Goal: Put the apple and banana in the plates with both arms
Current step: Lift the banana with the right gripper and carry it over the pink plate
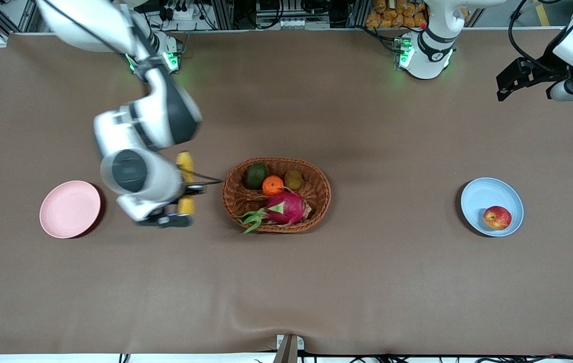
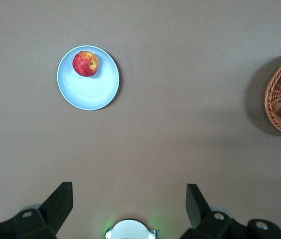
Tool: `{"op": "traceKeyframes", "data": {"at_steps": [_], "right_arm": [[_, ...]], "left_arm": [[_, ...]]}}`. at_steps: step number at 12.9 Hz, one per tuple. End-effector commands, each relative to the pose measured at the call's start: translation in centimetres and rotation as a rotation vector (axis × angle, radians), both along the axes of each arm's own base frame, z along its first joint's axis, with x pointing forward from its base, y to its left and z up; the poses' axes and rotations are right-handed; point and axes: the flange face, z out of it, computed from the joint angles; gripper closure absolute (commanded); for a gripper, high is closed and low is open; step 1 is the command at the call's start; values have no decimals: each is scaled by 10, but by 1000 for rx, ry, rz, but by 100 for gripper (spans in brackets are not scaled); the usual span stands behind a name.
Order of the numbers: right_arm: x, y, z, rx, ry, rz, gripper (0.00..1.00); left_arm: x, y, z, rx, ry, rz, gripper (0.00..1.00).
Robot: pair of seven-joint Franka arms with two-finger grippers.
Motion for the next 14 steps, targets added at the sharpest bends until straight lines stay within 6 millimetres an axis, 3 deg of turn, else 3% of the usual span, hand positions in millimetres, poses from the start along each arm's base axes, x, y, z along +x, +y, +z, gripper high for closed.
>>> {"op": "traceKeyframes", "data": {"at_steps": [1, 2, 5, 7, 10, 12, 14], "right_arm": [[6, -93, 9, 24, 15, 11, 100], [9, -132, 8, 40, 22, 27, 100], [2, -248, -24, 80, -5, 114, 100], [-11, -306, -57, 89, -23, 160, 100], [-27, -381, -90, 103, -79, 246, 100], [-33, -406, -115, 109, -96, 288, 100], [-45, -412, -146, 104, -105, 278, 100]], "left_arm": [[-12, 2, 4, 3, -7, 4, 0], [-12, 1, 3, 3, -7, 2, 0], [-5, 3, 2, 8, -11, 4, 0], [-2, 1, 7, 9, -22, -2, 0], [10, 1, 14, 0, -39, 2, 0], [10, 0, 14, 3, -39, 1, 0], [9, -1, 13, 7, -34, 0, 0]]}}
